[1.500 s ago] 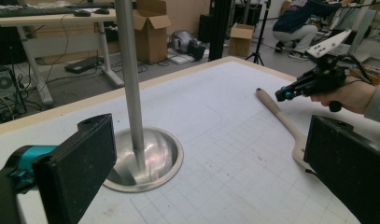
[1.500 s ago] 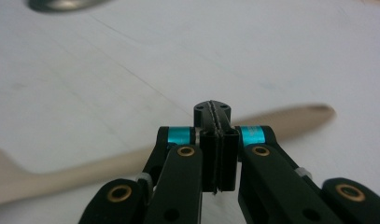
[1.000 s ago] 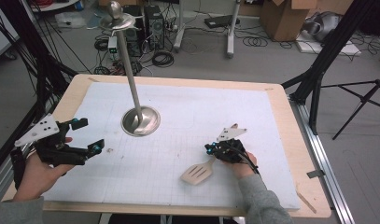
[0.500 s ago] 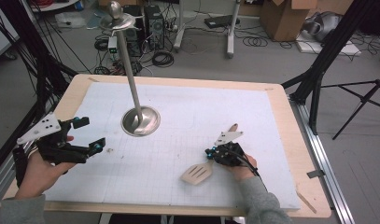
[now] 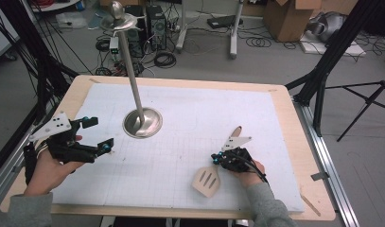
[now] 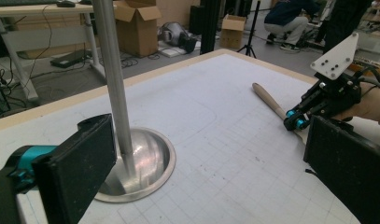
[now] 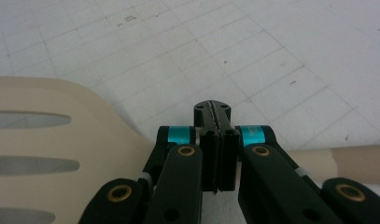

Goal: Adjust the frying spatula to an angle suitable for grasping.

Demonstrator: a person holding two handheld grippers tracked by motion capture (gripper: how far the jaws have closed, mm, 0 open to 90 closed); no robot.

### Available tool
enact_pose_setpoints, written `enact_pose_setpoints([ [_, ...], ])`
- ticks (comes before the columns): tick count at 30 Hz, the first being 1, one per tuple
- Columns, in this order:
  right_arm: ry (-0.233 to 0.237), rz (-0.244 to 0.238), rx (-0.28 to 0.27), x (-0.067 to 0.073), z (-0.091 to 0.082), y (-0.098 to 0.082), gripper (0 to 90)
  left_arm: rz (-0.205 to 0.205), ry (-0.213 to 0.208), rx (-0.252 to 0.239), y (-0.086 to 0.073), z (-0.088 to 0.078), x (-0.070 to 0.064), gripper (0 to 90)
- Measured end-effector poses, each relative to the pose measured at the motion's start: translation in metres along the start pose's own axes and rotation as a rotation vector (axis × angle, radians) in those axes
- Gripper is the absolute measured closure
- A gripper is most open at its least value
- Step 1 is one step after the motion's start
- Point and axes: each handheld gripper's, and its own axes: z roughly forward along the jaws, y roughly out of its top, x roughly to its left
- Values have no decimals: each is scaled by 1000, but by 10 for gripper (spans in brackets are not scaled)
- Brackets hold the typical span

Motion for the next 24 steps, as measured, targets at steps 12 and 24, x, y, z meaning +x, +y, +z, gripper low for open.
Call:
enact_pose_setpoints([
  [12,19,-5,-1,-3,-14,-11,900,0,-13,-1,1,5,-1,29],
  [24,11,19,-11,-5,-31,-27,900,-3,-21,-25,7,9,7,29],
])
